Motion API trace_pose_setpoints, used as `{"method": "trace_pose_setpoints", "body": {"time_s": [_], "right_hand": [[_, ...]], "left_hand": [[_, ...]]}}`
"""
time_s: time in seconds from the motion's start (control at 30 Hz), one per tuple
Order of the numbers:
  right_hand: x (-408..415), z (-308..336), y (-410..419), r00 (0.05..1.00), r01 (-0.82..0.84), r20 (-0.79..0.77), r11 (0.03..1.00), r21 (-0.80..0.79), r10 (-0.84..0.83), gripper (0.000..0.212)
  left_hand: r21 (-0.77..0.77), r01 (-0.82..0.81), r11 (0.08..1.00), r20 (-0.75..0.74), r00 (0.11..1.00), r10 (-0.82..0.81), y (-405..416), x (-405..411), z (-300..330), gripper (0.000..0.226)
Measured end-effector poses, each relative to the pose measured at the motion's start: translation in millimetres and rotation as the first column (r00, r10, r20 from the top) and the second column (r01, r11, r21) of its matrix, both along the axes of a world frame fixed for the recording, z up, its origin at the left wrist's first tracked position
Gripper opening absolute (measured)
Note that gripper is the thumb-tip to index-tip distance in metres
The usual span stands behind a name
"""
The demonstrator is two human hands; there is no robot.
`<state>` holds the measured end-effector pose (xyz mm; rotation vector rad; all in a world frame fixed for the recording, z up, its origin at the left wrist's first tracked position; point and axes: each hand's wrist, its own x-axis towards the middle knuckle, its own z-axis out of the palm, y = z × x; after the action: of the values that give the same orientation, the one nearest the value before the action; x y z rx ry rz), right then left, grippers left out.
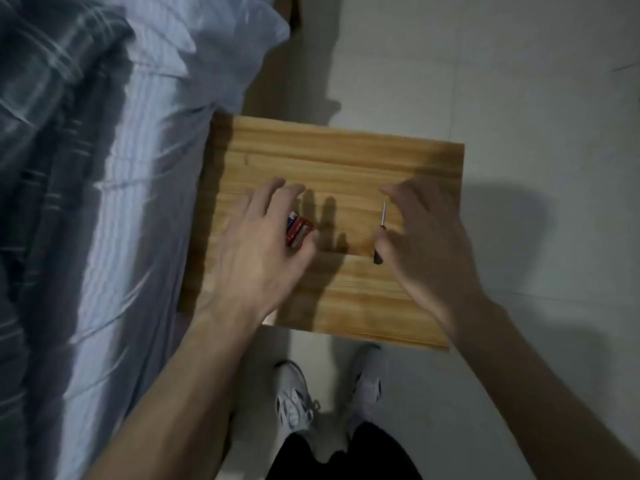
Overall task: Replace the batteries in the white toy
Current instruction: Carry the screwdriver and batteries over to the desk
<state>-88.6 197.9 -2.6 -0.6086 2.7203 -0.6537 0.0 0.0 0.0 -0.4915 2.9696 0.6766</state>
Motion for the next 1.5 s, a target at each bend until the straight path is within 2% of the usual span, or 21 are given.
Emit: {"method": "trace_pose_setpoints", "body": {"time_s": [0.1, 0.2, 0.43, 0.6, 0.77, 1.0, 1.27, 1.5], "right_hand": [[-2.3, -29.1, -6.1, 0.997, 0.030, -0.076, 0.999, 0.032, -0.028, 0.051], [3.5, -54.0, -9.5, 0.998, 0.049, -0.040, 0.994, 0.094, -0.045, 0.052], [9.7, -89.3, -2.1, 0.965, 0.202, -0.170, 0.979, -0.004, -0.200, 0.055], [11.7, -95.7, 1.9, 0.942, 0.299, -0.162, 0.954, 0.001, -0.295, 0.062], [20.5, -109.0, 0.6, 0.935, 0.305, -0.197, 0.952, 0.029, -0.294, 0.050], [26.0, -120.0, -6.0, 0.907, 0.380, -0.198, 0.925, 0.003, -0.371, 0.033], [26.7, -126.8, -9.5, 0.863, 0.451, -0.188, 0.883, -0.132, -0.469, 0.020], [26.9, -129.3, -6.7, 0.866, 0.448, -0.152, 0.873, -0.192, -0.477, 0.016]], "left_hand": [[-0.007, 0.002, 1.000, -0.009, 1.000, -0.002, -1.8, -3.1, -31.6, 0.056], [-0.032, -0.009, 0.999, 0.009, 1.000, 0.009, 1.5, -2.2, -63.6, 0.057], [-0.001, -0.071, 0.997, -0.079, 0.994, 0.071, 4.4, -5.3, -105.7, 0.050], [0.002, -0.101, 0.995, -0.138, 0.985, 0.101, 5.2, -4.8, -115.4, 0.043], [0.026, -0.102, 0.994, -0.215, 0.971, 0.105, 5.0, -1.5, -122.9, 0.030], [0.037, -0.118, 0.992, -0.247, 0.961, 0.123, 6.1, -1.0, -127.0, 0.028], [0.025, -0.108, 0.994, -0.238, 0.965, 0.111, 8.5, -4.2, -127.8, 0.026], [-0.050, -0.025, 0.998, -0.256, 0.967, 0.012, 7.7, -7.9, -128.9, 0.024]]}}
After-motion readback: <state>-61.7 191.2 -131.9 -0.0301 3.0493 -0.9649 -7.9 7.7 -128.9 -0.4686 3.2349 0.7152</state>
